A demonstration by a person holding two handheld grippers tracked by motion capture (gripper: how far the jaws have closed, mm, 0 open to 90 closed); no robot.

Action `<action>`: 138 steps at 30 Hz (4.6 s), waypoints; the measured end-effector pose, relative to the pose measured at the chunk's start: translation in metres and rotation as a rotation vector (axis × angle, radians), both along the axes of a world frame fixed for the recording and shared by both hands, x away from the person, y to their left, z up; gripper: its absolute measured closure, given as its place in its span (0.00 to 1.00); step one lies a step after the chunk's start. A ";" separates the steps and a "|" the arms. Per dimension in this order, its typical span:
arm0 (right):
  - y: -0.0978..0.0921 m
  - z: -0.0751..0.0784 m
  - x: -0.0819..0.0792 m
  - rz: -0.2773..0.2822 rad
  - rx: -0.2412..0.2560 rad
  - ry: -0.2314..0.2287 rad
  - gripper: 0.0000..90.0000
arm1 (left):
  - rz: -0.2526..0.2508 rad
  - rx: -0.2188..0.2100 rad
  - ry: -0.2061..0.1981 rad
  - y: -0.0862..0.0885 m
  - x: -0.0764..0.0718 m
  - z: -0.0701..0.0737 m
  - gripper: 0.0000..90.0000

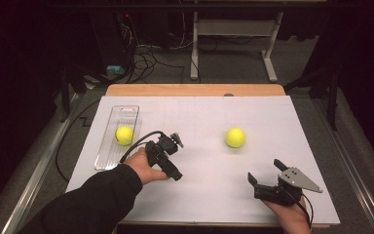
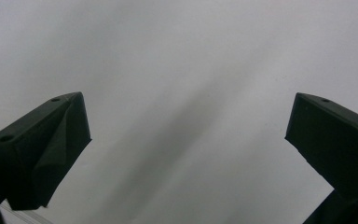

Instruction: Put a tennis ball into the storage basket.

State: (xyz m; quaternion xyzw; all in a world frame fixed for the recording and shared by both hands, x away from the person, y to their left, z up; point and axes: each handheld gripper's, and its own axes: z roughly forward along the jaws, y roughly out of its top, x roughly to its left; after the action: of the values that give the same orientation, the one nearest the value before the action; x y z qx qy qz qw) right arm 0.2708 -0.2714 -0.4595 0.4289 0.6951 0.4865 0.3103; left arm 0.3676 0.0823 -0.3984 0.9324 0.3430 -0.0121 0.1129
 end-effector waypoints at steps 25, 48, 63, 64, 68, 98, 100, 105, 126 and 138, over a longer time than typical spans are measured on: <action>0.029 0.017 0.076 -0.016 -0.073 0.057 0.00 | 0.000 0.017 0.019 0.004 -0.002 -0.005 0.00; 0.064 -0.004 0.148 -0.036 -0.130 0.302 0.24 | -0.021 0.013 0.025 0.003 -0.005 -0.004 0.00; 0.062 0.010 0.118 0.001 -0.108 0.233 0.31 | -0.037 0.023 0.029 0.000 -0.005 -0.002 0.00; 0.062 0.010 0.118 0.001 -0.108 0.233 0.31 | -0.039 0.027 0.028 -0.001 -0.005 -0.002 0.00; 0.060 0.012 0.098 0.020 -0.097 0.201 0.31 | -0.037 0.025 0.027 0.000 -0.007 -0.001 0.00; 0.077 0.000 0.018 0.176 -0.044 0.134 0.31 | -0.031 0.001 0.006 -0.006 -0.010 0.018 0.00; 0.083 0.000 0.016 0.195 -0.051 0.133 0.31 | -0.030 0.004 0.005 -0.007 -0.010 0.020 0.00; 0.094 -0.001 0.012 0.226 -0.052 0.125 0.31 | -0.026 -0.005 -0.006 -0.007 -0.010 0.027 0.00; 0.140 -0.009 -0.001 0.370 -0.069 0.120 0.31 | -0.060 -0.035 -0.018 -0.018 -0.015 0.043 0.00; 0.144 -0.010 -0.001 0.392 -0.058 0.116 0.31 | -0.111 -0.056 0.006 -0.049 -0.021 0.043 0.00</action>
State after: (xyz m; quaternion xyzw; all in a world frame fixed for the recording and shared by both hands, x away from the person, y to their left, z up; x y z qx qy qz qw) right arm 0.2695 -0.1273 -0.4692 0.3036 0.7956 0.4918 0.1816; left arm 0.3463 0.0336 -0.3554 0.9465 0.2905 -0.0308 0.1370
